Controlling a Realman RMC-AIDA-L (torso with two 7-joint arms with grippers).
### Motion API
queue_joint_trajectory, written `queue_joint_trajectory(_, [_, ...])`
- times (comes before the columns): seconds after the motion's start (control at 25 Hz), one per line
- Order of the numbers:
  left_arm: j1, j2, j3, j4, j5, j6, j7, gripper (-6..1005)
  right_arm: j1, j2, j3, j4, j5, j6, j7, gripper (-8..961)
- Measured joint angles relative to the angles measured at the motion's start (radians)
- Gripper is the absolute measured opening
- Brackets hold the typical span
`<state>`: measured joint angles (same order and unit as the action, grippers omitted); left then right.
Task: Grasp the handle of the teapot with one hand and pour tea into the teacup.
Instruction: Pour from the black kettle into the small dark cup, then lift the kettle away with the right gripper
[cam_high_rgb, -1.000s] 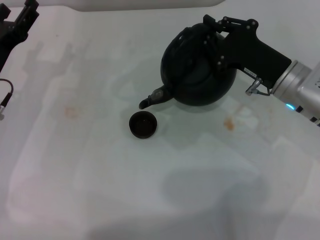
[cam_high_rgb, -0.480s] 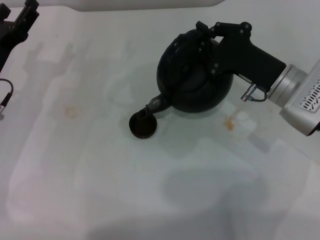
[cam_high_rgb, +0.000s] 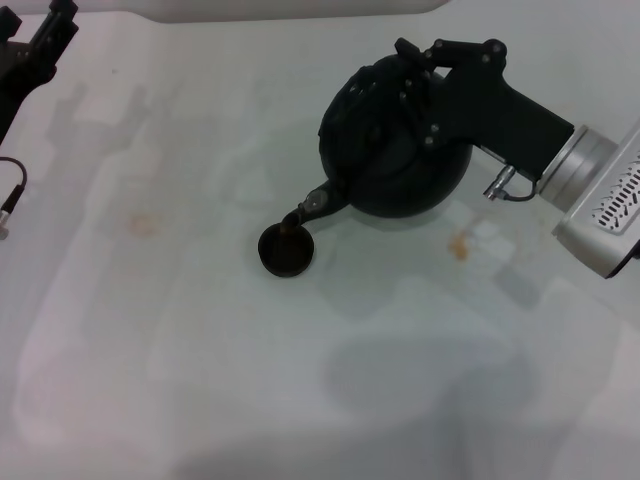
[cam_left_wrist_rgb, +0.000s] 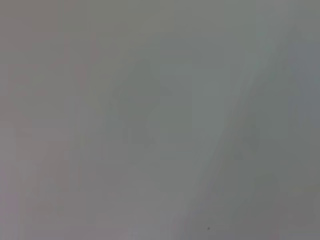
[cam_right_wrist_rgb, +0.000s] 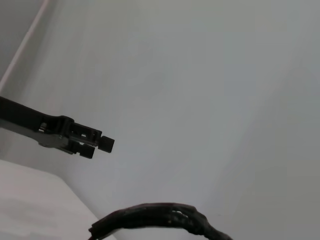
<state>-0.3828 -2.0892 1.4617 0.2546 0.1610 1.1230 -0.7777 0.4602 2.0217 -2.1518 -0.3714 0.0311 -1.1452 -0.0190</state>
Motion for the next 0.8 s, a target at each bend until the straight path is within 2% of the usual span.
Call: queue_joint_trajectory(0.8, [-0.001, 0.000, 0.000, 0.000, 0.000, 0.000, 0.000, 878, -0.001, 0.002, 0.005, -0.001, 0.001, -0.001, -0.107, 130])
